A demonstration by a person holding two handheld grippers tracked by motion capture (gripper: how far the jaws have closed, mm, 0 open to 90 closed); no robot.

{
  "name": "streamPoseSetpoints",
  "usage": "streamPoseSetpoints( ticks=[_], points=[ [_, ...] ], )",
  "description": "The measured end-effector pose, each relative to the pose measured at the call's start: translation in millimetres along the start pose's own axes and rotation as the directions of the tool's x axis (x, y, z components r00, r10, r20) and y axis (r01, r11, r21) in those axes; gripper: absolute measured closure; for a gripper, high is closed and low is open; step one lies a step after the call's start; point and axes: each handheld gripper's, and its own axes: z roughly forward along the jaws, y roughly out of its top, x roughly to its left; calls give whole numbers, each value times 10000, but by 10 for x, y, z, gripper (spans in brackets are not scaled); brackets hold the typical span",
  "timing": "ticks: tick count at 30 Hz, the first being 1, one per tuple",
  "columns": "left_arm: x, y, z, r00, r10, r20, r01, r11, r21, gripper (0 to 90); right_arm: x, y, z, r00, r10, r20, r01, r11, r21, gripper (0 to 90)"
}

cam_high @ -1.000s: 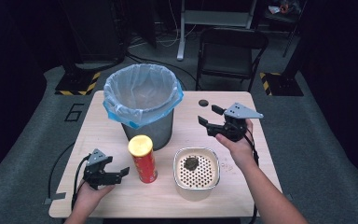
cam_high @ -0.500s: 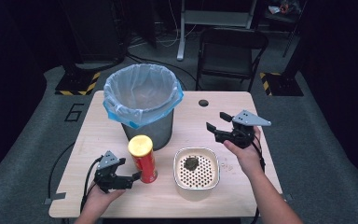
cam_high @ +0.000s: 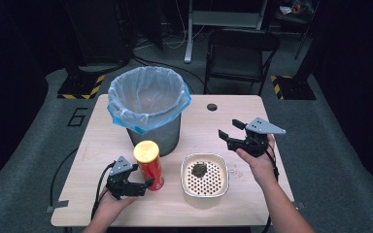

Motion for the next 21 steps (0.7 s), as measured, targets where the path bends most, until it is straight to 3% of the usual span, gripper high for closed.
streamPoseSetpoints(
  ticks=[21],
  points=[
    [3, -78, 219, 9998, 173, 129, -170, 9994, -299, 167, -44, -220, -24, 9995, 188, 263, -192, 9997, 146, 313]
  ],
)
